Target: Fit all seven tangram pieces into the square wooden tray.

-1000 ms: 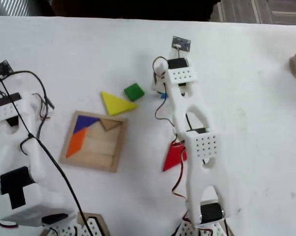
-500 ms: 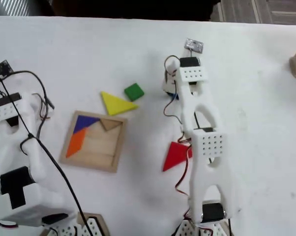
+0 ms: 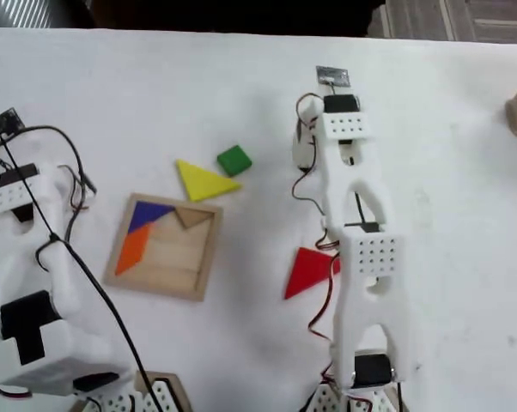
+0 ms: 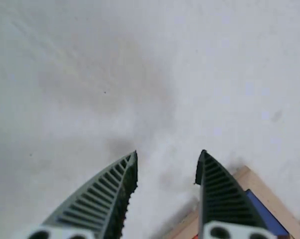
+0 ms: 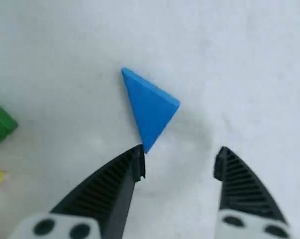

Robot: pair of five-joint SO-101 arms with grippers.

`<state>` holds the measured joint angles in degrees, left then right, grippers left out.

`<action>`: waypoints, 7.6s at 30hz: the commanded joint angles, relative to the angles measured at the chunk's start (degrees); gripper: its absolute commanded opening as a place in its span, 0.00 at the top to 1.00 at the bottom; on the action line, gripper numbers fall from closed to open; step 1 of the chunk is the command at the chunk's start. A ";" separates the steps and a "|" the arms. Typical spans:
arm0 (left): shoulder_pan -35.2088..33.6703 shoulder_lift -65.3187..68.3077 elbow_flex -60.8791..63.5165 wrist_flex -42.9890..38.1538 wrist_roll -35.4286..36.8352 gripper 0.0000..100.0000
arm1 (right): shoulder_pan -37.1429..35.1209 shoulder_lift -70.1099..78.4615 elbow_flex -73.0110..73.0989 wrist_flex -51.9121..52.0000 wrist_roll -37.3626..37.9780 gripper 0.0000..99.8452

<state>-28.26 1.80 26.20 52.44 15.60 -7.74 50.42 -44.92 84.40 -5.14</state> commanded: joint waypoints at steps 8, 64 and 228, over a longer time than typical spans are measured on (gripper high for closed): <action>0.84 -0.31 -0.62 -1.32 -0.70 0.80 | -1.89 -3.47 -1.32 -10.33 9.05 0.76; 0.57 -0.31 -0.44 -1.14 -0.70 0.80 | 0.13 2.33 -4.66 -7.16 10.37 0.89; 37.93 -27.21 26.73 -0.09 -5.63 0.98 | 7.25 -72.22 101.36 -33.54 33.67 0.98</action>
<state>9.19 -17.71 52.92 51.91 9.89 -1.14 -20.44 56.44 51.87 27.91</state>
